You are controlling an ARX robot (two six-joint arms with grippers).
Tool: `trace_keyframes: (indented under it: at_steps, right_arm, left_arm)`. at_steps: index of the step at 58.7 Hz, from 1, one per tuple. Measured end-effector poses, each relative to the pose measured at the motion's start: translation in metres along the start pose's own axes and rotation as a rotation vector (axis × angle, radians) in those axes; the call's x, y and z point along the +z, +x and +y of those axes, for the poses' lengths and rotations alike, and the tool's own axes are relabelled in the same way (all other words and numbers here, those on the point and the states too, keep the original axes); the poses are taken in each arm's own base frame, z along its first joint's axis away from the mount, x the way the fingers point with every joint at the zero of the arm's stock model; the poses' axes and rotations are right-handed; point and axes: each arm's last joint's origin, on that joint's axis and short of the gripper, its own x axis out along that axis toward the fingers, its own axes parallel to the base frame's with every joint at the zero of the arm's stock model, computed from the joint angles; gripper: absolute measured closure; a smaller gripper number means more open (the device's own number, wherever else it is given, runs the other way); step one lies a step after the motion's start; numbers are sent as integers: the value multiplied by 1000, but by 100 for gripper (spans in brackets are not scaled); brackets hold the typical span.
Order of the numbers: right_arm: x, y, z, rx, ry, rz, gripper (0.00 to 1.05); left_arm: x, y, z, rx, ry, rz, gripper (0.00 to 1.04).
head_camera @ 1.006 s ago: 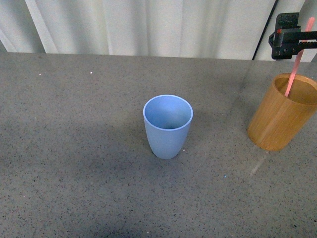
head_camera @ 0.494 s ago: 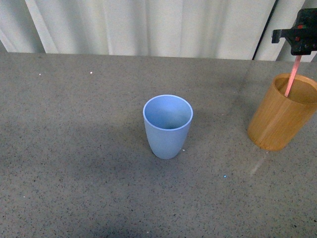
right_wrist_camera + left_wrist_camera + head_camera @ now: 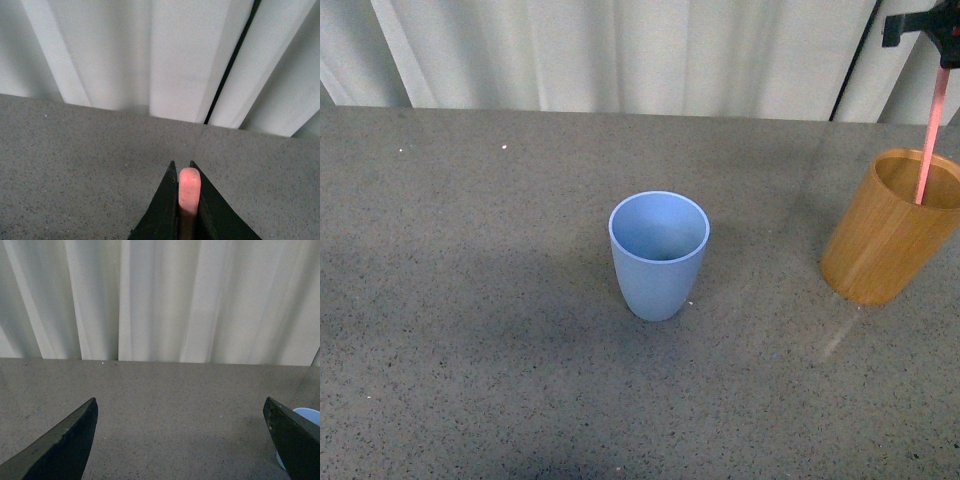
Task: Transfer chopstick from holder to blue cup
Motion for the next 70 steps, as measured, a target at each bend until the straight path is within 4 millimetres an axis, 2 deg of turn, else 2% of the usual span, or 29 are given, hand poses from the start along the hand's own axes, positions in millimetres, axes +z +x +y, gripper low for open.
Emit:
trace_keyframes:
  at_steps: [13,22,35,43,53,61,70]
  right_arm:
    - [27,-10,15,13,-47,-99,103]
    - [57,-20,25,3,-70,-195,103]
    - [110,-45,42,30,-65,-356,103]
    - [131,-64,57,125,-10,-408,103]
    - [135,-77,77,277,107,-374,103]
    - [119,-78,92,352,179,-285,103]
    - [104,-78,99,388,185,-243,103]
  left_arm:
    - [0,0,0,0,0,0,7]
    - [0,0,0,0,0,0,7]
    - [0,0,0,0,0,0,7]
    - [0,0,0,0,0,0,7]
    - [0,0,0,0,0,0,7]
    - [0,0,0,0,0,0,7]
    - [0,0,0,0,0,0,7]
